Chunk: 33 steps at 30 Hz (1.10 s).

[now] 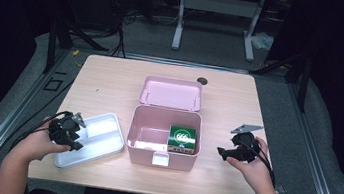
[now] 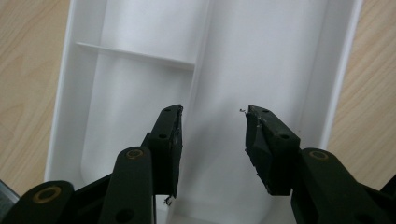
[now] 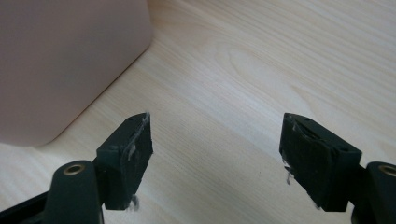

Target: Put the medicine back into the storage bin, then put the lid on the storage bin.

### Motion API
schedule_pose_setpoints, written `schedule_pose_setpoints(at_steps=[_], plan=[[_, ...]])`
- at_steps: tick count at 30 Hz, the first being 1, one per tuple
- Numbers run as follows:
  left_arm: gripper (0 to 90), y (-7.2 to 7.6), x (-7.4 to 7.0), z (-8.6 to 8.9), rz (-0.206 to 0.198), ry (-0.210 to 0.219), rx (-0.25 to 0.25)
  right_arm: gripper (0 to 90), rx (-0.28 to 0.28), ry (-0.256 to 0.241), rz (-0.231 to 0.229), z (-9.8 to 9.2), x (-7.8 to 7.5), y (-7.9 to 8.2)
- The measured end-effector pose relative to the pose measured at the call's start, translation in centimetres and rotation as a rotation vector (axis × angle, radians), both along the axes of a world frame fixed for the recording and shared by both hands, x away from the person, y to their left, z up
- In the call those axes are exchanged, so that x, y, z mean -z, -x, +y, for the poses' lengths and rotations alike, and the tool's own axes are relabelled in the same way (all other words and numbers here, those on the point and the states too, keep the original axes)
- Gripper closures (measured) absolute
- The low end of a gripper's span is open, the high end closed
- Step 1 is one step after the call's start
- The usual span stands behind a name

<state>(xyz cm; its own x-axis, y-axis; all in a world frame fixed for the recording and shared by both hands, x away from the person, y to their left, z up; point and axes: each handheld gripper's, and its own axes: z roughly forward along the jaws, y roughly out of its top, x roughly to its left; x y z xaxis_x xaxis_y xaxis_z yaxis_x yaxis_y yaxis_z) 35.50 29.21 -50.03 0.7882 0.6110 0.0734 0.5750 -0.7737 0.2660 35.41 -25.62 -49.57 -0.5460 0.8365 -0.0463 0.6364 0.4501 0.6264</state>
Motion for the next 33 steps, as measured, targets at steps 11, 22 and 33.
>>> schedule_pose_setpoints(at_steps=[11, 22, 33], plan=[[60.2, -0.8, 0.6, -0.8, 0.015, -0.009, 0.034, 25.3, 0.167, -0.075, -0.113, -1.0, 2.4, 1.1], [62.5, -1.8, 0.2, -1.7, 0.024, -0.073, 0.062, 28.1, 0.157, -0.108, -0.144, -0.9, 2.7, 1.7], [67.3, -2.9, 0.5, -1.7, 0.063, -0.092, 0.082, 29.1, 0.157, -0.136, -0.13, -1.1, 2.8, 1.8]])
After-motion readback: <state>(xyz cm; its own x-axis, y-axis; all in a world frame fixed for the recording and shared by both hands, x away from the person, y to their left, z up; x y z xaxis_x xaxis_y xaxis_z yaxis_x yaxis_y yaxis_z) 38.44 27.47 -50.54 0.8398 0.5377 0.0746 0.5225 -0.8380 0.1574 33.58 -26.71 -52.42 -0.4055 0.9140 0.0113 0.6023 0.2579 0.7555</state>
